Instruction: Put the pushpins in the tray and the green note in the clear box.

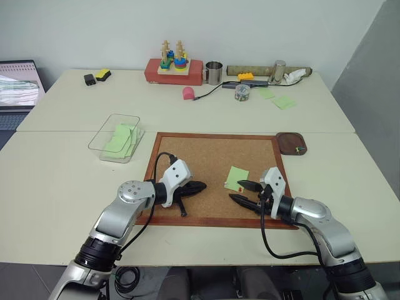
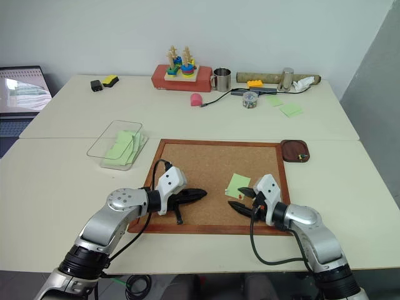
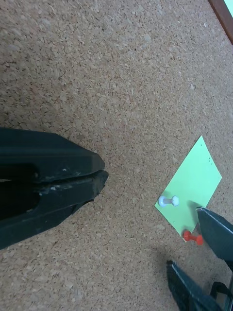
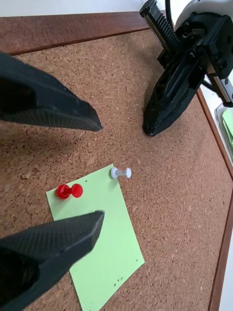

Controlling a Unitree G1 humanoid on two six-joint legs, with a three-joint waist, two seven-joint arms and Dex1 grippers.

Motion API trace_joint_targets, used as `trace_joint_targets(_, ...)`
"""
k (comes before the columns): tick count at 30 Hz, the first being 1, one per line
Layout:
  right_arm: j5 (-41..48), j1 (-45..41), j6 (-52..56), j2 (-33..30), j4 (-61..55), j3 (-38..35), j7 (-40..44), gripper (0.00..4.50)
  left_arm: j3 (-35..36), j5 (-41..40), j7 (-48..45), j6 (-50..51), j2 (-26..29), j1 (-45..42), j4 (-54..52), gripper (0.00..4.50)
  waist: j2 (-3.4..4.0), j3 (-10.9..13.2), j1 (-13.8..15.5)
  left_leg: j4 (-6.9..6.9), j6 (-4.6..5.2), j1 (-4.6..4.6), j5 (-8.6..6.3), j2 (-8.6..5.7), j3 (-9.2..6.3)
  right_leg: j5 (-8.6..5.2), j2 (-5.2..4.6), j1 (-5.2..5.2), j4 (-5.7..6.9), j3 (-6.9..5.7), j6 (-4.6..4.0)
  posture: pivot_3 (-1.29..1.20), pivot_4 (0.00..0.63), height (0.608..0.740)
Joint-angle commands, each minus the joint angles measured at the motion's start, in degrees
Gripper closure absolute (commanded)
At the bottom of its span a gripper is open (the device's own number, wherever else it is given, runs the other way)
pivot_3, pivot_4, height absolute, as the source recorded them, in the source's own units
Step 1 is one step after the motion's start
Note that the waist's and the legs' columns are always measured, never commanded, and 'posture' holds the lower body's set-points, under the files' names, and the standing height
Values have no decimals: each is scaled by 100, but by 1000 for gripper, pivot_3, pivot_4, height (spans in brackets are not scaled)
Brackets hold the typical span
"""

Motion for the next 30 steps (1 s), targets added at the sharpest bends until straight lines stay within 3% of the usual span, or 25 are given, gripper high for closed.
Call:
trace_joint_targets(1,-73,-82,-189,-17,-43,19,41,2711,-153,77,-29,151,70,174,-53,4500,0,0,-1,0,0,0,0,0,0,0,0,0,0,0,0,0,150,740)
trace_joint_targets(10,-103,-158,-246,1,-12,-55,-10,4449,-149,84,-33,138,56,145,-5,4500,0,0,-1,0,0,0,0,0,0,0,0,0,0,0,0,0,150,740)
trace_joint_targets(15,63,-126,-175,-27,-228,-192,32,4449,-148,82,-50,140,67,133,8,4500,0,0,-1,0,0,0,0,0,0,0,0,0,0,0,0,0,150,740)
trace_joint_targets(24,1159,-273,704,65,-964,-711,-83,4449,-160,77,-78,157,76,124,28,4500,0,0,3,1,0,-2,0,0,-2,0,0,0,1,-1,0,0,150,740)
trace_joint_targets(30,1104,-754,664,24,-438,-1123,-397,4449,-155,75,-82,157,75,105,37,4500,0,0,1,1,0,-1,0,0,-2,0,0,0,1,-1,0,0,150,740)
